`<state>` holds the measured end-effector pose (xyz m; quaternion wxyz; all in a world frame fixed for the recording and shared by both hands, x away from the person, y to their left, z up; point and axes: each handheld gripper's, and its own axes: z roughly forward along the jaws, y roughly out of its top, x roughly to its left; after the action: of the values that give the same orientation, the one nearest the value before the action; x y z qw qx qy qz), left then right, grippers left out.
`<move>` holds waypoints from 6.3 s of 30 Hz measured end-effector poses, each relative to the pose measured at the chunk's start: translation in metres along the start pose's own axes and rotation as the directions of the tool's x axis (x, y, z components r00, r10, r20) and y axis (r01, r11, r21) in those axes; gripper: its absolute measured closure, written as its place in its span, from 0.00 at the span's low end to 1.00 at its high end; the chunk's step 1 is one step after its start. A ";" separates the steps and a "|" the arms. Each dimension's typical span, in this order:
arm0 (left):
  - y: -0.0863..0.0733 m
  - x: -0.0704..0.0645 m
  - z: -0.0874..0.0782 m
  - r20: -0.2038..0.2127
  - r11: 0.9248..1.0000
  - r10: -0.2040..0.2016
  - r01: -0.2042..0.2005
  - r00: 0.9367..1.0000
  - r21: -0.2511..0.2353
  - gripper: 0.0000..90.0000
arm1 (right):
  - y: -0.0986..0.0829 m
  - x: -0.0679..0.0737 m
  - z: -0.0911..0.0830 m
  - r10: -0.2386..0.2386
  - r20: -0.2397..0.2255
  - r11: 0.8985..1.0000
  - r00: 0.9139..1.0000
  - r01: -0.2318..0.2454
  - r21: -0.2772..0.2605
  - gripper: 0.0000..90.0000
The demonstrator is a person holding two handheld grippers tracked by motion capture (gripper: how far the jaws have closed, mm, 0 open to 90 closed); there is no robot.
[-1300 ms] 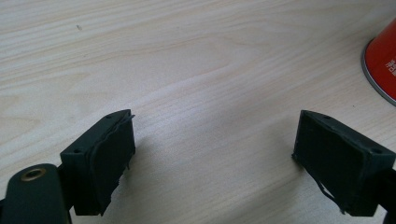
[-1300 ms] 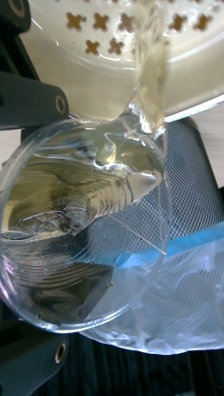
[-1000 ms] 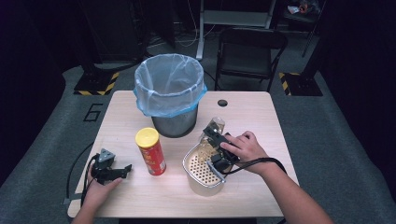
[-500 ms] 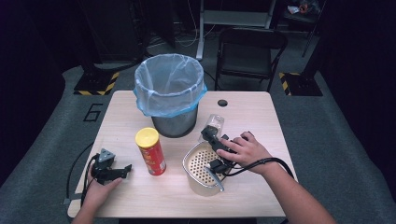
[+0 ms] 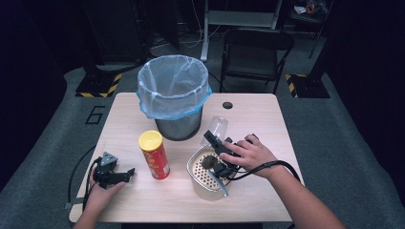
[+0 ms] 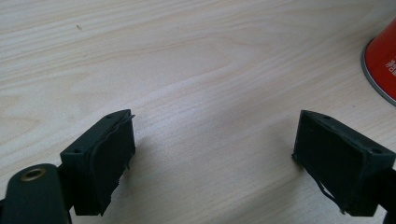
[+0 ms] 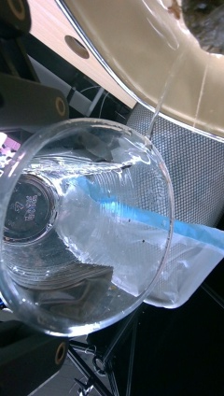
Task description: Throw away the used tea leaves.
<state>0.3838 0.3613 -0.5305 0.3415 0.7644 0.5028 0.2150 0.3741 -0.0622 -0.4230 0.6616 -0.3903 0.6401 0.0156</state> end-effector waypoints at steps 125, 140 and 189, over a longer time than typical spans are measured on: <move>0.000 0.000 0.000 0.002 1.000 0.001 -0.001 1.000 0.003 0.13 | -0.128 -0.114 0.013 0.821 -0.330 -0.465 -0.466 -0.881 0.086 0.43; 0.000 0.000 0.000 0.002 1.000 0.001 -0.001 1.000 0.003 0.13 | -0.157 -0.159 0.058 0.860 -0.281 -0.423 -0.427 -0.903 0.077 0.42; 0.000 0.000 -0.001 0.006 1.000 0.002 -0.002 1.000 0.009 0.13 | -0.118 -0.160 0.193 0.868 -0.139 -0.425 -0.477 -0.858 0.289 0.35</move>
<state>0.3835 0.3617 -0.5298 0.3393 0.7672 0.5019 0.2108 0.5676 0.0363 -0.2506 0.2276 0.3484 0.7638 0.4934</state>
